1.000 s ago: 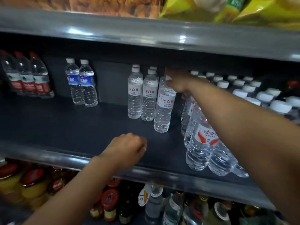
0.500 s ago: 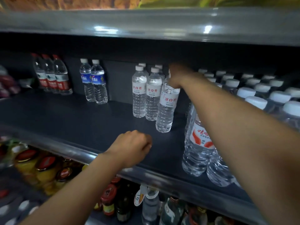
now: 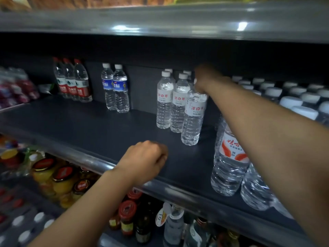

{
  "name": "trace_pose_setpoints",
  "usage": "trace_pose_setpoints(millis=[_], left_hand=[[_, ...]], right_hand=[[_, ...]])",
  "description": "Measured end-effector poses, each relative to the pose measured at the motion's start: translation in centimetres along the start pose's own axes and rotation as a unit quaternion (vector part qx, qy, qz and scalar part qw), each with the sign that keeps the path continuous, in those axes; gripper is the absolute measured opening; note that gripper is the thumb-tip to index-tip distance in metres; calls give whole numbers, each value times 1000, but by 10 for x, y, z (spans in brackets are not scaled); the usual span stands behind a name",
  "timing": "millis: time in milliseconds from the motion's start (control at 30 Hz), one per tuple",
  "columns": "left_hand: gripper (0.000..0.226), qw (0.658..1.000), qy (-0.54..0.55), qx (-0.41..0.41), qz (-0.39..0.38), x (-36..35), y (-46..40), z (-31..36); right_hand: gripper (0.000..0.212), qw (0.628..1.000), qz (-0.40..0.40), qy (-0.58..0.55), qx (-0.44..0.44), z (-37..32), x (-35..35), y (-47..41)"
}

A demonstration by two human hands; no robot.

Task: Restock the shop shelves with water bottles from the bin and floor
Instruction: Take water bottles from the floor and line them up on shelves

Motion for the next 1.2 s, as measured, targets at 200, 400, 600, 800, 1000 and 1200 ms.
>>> trace_pose_setpoints(millis=[200, 400, 600, 800, 1000, 1200], left_hand=[[19, 1000, -7, -27, -13, 0, 9, -23], [19, 998, 7, -53, -17, 9, 22, -53], [18, 996, 20, -90, -4, 22, 37, -71], [16, 994, 30, -101, 6, 23, 50, -89], [17, 995, 34, -94, 10, 22, 46, -91], [18, 994, 40, -106, 12, 14, 38, -73]], right_hand=[[45, 1000, -22, 18, 0, -14, -3, -2], [47, 996, 8, 86, -2, -24, 6, 18], [33, 991, 9, 115, -64, -26, 17, 39], [32, 988, 41, 91, -119, -17, 26, 38], [43, 994, 12, 57, -96, -17, 20, 30], [38, 995, -8, 76, -69, -17, 17, 37]])
Point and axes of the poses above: each hand's wrist, its own y-axis away from the middle knuckle, its own x-axis out of the back of the hand, z = x × y, the point moved 6 cm from there along -y, towards the middle knuckle, and after that the axes turned 4 degrees about x, right-handed, at the moved point
